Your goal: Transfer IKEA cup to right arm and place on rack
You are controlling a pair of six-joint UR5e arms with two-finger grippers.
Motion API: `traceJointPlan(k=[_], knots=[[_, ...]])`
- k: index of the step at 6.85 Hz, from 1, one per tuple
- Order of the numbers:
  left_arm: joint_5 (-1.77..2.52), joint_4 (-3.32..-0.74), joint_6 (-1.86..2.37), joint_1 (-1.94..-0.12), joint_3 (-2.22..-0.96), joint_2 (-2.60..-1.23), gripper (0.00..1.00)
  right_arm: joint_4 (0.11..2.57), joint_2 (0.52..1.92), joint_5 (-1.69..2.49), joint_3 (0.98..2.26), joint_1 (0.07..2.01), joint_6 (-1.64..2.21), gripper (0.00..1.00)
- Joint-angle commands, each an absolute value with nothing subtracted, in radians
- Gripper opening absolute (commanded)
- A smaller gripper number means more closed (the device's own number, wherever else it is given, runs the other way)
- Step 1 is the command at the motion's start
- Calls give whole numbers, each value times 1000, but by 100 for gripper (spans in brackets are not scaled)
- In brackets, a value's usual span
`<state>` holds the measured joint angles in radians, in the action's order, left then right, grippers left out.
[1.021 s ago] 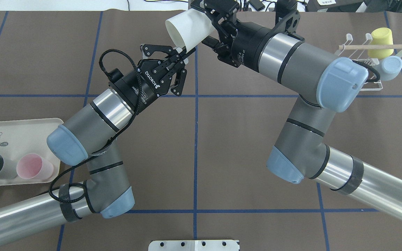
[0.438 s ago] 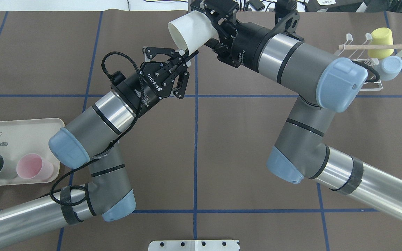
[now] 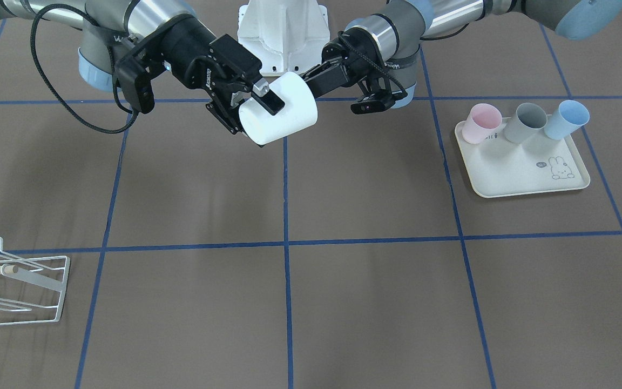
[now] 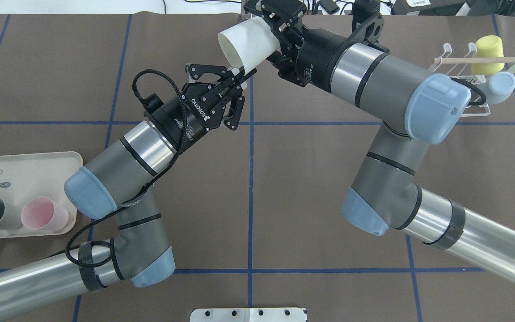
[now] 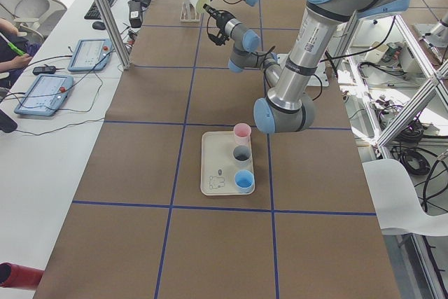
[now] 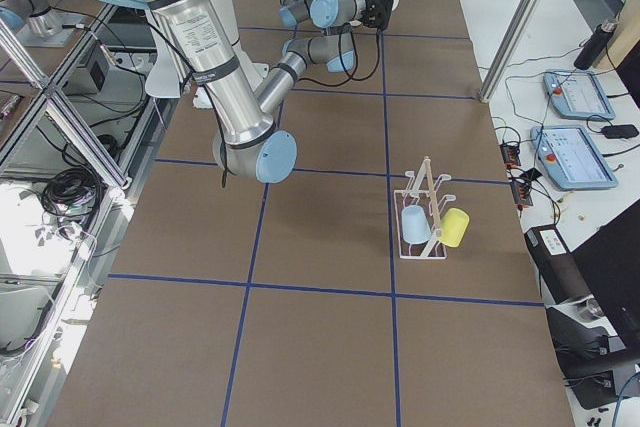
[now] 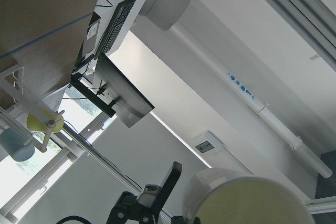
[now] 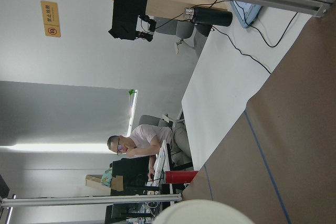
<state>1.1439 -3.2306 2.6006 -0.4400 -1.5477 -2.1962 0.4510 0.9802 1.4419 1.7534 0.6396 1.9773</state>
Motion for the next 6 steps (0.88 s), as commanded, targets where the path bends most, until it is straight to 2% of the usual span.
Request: traceJointPlan(k=[1,2,3,4,5,6], knots=[[1143,-3231,2600,-439,-1549,-2197,0,451,977,1442,1753,640,1977,100],[1143,-3231,2600,-439,-1551,-2197,0,451,977,1442,1753,638,1977,99],[1144,-3231,2600,-439,-1551,-2197,0,453,976,1442,1753,638,1982,58],[1144,-3232,2600,-439,-1551,-2195,0,453,979,1445,1753,635,1973,1],[1147,-3234,2600,-439,-1552,-2197,0,453,977,1445,1753,635,1948,0],[1149,-3240,2600,-439,-1566,-2194,77,453,979,1445,1753,637,1947,0]])
